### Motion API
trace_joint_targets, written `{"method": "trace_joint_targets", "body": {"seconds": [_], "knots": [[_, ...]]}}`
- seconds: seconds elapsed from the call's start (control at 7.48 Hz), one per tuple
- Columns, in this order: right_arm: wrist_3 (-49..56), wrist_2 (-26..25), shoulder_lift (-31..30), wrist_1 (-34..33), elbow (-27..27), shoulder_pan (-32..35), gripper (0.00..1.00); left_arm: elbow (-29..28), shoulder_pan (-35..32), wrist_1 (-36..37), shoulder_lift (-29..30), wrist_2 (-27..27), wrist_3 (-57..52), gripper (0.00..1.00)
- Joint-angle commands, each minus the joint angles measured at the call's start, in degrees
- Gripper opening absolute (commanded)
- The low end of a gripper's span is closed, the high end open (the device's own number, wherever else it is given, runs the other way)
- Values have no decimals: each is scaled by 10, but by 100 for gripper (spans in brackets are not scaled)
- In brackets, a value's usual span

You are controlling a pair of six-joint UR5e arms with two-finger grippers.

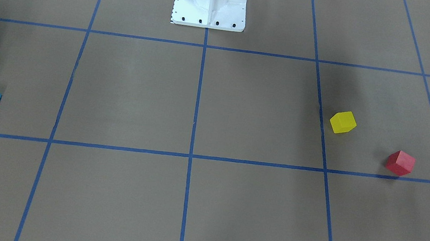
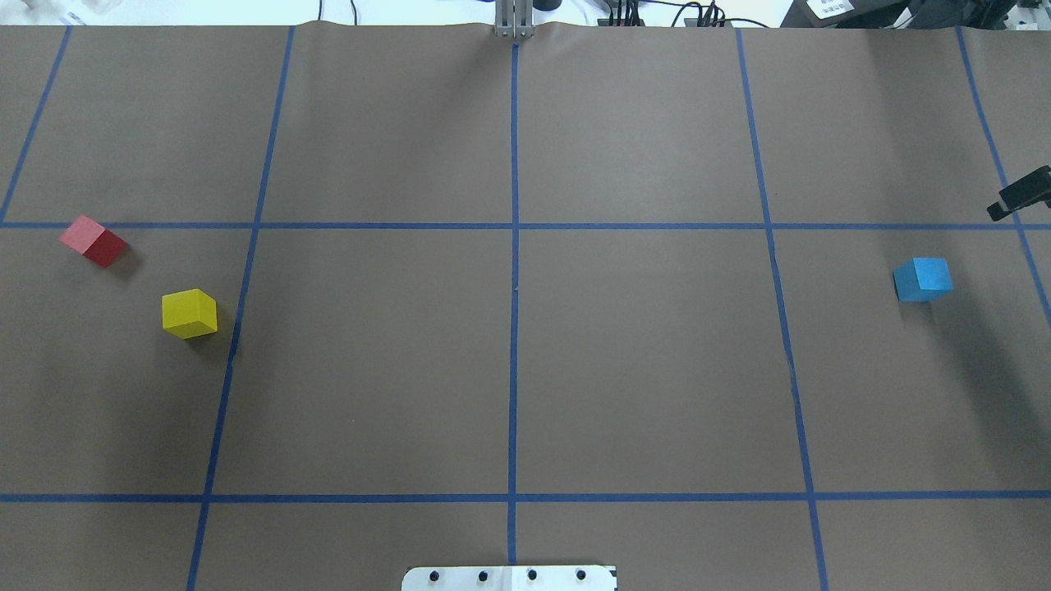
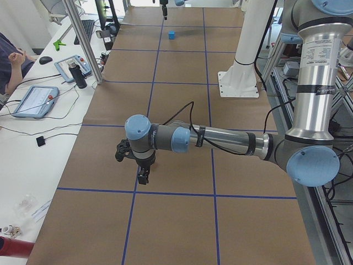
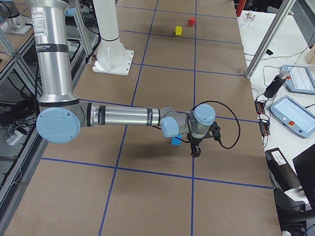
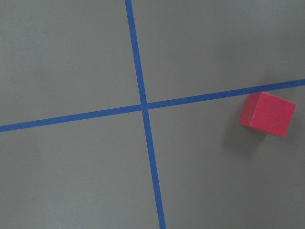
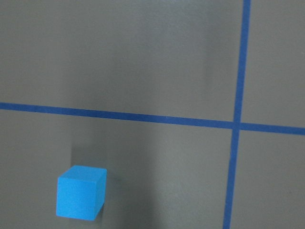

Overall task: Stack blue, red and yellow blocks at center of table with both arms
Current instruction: 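Lower the right gripper onto the blue cube and close it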

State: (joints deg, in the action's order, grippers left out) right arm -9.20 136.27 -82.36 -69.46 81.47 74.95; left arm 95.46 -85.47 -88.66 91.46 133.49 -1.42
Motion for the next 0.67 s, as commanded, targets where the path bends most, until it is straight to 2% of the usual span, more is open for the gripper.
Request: {"method": "trace_joint_targets", "body": {"seconds": [0.0, 0.13, 0.53], "knots": [[-203, 11, -1, 107, -5, -26, 100, -3, 0, 0, 3, 0, 2, 100], [-238, 4, -17, 106, 10, -57, 100, 0, 0, 0, 3, 1, 2, 100], [-244, -38, -44, 102, 17, -116, 99, 4, 0, 0, 3, 5, 2, 100]]}}
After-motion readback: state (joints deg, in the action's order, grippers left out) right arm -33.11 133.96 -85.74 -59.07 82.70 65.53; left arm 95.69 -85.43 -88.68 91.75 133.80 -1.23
